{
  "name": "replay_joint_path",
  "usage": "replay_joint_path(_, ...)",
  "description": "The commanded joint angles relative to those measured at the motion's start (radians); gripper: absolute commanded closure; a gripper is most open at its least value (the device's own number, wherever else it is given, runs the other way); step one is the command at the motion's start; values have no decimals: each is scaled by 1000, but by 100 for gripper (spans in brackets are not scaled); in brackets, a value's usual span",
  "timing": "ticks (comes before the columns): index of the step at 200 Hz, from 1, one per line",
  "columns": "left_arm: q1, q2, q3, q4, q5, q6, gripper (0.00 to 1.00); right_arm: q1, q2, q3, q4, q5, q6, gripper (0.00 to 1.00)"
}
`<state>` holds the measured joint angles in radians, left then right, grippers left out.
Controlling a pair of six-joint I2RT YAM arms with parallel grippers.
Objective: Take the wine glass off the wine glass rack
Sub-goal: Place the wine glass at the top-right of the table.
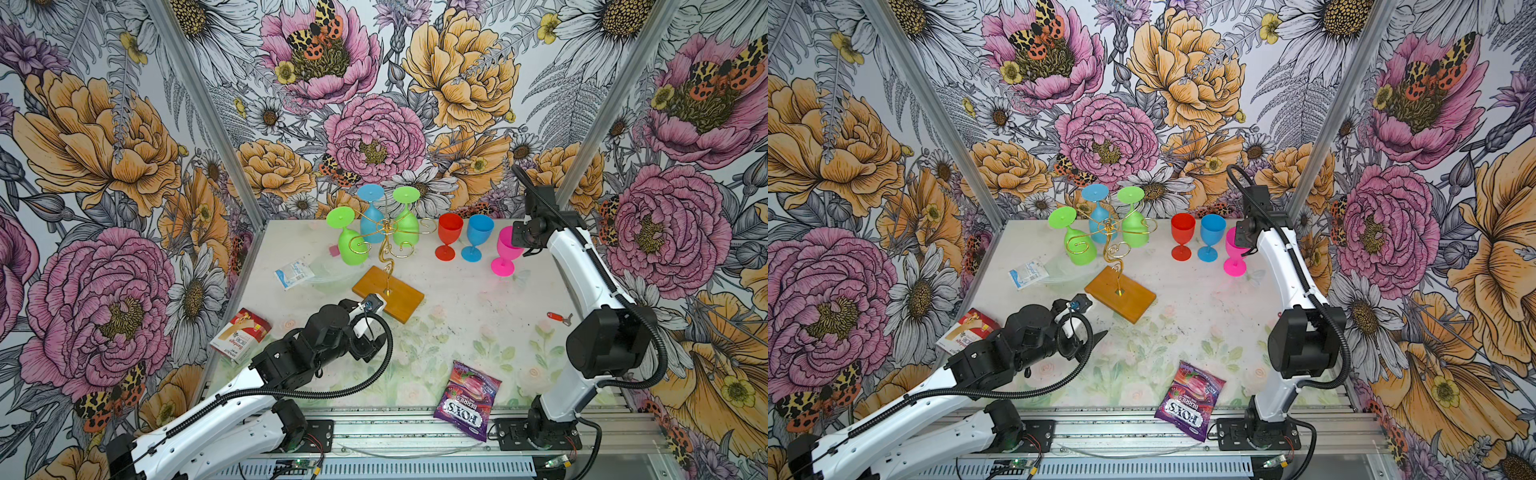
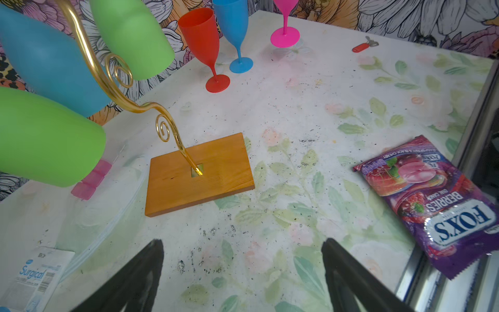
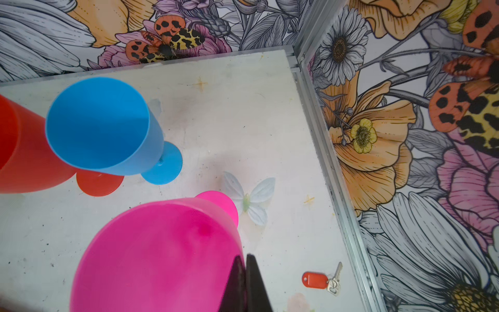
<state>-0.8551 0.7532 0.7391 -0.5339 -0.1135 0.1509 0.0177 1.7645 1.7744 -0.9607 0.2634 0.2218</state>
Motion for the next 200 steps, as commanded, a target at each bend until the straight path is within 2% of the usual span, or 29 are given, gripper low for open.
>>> replay_joint_path(1,45,-35,12,-30,111,-100,7,-26,52,90,8,-23,-9,100)
replay_joint_path(42,104,-64,3,-44,127,-137,7,-67,155,190,10,-60,-2,100)
replay_joint_path(115,176,-33,6,-43,130,-150,3,-118,325,362,7,-137,8,100)
replay_joint_path(200,223,-63,-3,-29,155,-166,2,-122,421,436,7,-161,27,100)
